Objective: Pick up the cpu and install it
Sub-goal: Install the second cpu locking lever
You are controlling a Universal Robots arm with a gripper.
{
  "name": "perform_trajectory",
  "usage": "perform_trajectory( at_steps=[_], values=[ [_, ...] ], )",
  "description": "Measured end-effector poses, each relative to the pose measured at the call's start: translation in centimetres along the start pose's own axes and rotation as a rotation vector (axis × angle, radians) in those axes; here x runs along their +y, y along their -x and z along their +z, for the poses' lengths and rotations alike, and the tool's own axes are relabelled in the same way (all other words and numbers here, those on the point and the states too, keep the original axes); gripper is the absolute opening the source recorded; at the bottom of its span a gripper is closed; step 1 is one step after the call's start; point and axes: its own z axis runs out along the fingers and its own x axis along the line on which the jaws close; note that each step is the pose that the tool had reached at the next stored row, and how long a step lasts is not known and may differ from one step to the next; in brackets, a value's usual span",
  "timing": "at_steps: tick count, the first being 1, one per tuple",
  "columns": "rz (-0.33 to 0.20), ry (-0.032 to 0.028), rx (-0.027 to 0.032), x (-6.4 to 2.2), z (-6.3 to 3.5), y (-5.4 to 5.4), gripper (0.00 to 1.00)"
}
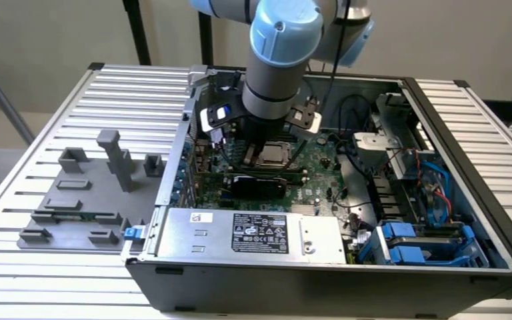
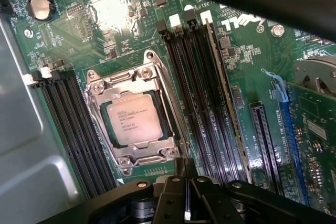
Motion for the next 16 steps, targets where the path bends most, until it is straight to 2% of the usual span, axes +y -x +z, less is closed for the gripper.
perform_trajectory(
  at_steps=[4, 10, 12, 16],
  values=[
    [0.009, 0.0041, -0.0057, -0.08, 0.26, -0.1, 0.11],
    [0.016, 0.0057, -0.0056, -0.17, 0.21, -0.3, 0.11],
    [0.016, 0.0058, -0.0052, -0.27, -0.31, -0.4, 0.11],
    [0.016, 0.0058, -0.0054, -0.54, -1.95, -0.8, 0.11]
  ],
)
